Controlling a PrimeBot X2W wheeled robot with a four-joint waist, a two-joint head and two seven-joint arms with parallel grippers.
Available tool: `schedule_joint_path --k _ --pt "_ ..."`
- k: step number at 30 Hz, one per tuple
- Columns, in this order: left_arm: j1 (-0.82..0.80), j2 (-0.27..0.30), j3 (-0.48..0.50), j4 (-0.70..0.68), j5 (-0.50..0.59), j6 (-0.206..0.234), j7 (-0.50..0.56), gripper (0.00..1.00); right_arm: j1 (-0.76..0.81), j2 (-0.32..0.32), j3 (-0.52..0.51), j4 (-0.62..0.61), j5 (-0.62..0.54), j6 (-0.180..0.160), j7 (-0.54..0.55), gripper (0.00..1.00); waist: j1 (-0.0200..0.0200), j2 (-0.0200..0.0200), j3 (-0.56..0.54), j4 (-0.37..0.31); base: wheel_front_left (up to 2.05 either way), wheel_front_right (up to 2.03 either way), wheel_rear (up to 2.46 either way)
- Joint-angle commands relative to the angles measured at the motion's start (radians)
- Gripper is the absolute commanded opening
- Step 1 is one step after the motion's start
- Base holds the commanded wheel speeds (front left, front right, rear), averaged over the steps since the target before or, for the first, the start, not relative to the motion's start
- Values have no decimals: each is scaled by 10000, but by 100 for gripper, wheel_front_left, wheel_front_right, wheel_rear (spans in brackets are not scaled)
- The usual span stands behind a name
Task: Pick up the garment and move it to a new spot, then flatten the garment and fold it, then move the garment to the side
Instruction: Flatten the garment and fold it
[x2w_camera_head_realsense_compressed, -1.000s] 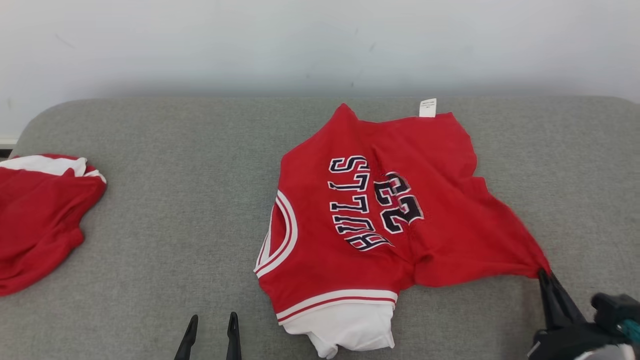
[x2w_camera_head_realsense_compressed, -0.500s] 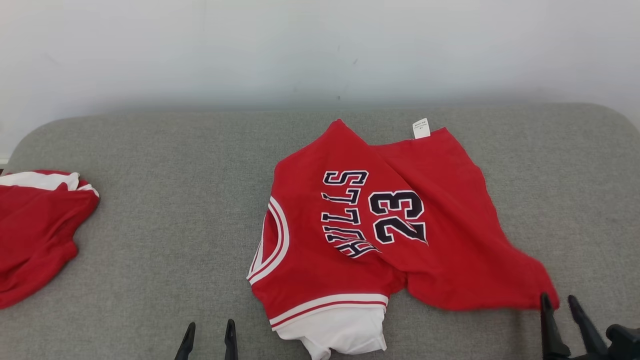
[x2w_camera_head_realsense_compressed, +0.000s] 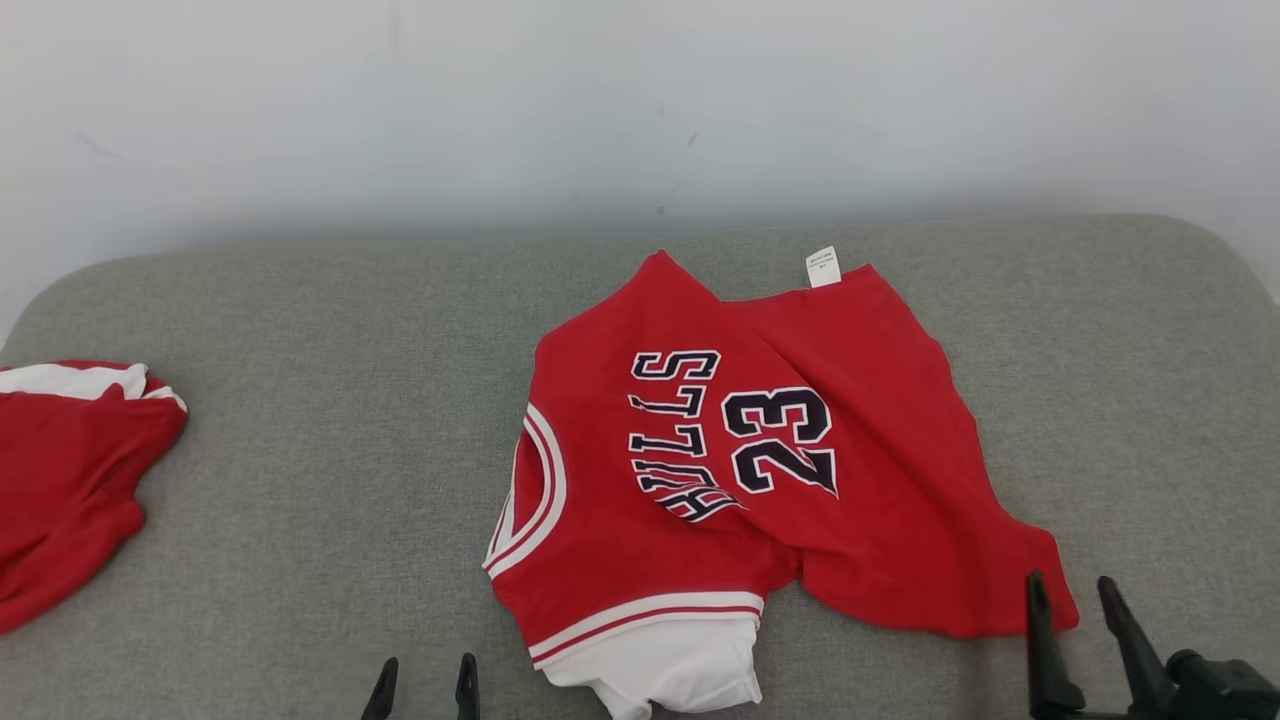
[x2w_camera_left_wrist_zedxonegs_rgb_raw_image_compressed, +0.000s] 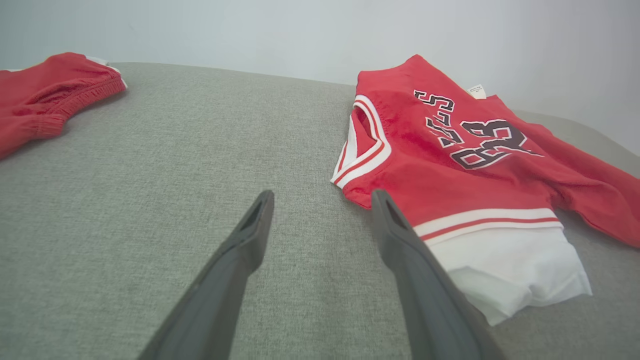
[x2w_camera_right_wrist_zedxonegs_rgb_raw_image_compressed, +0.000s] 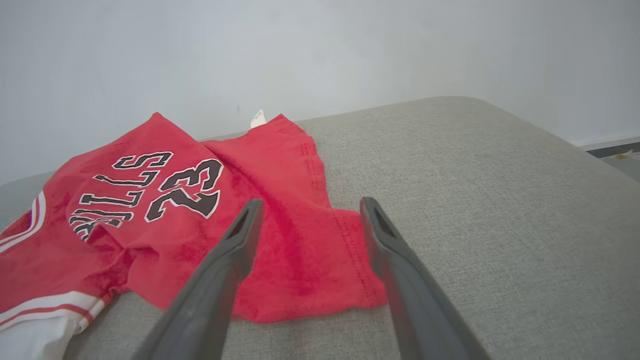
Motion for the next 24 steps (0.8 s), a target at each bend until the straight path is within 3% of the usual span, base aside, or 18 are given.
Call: schedule_joint_path --k 1,23,24 --pt "121 3 -70 121 48 -82 -30 100 23 130 194 101 -5 -24 -113 100 0 0 -7 -59 0 0 0" --pt "-1497 6 -659 2521 -216 -725 -30 100 -871 493 1526 1093 197 -24 -447 100 0 0 418 -1068 0 0 0" --pt "-1596 6 -685 2667 -253 -756 -31 67 -882 492 1532 1120 200 -24 -456 100 0 0 443 -1076 0 0 0"
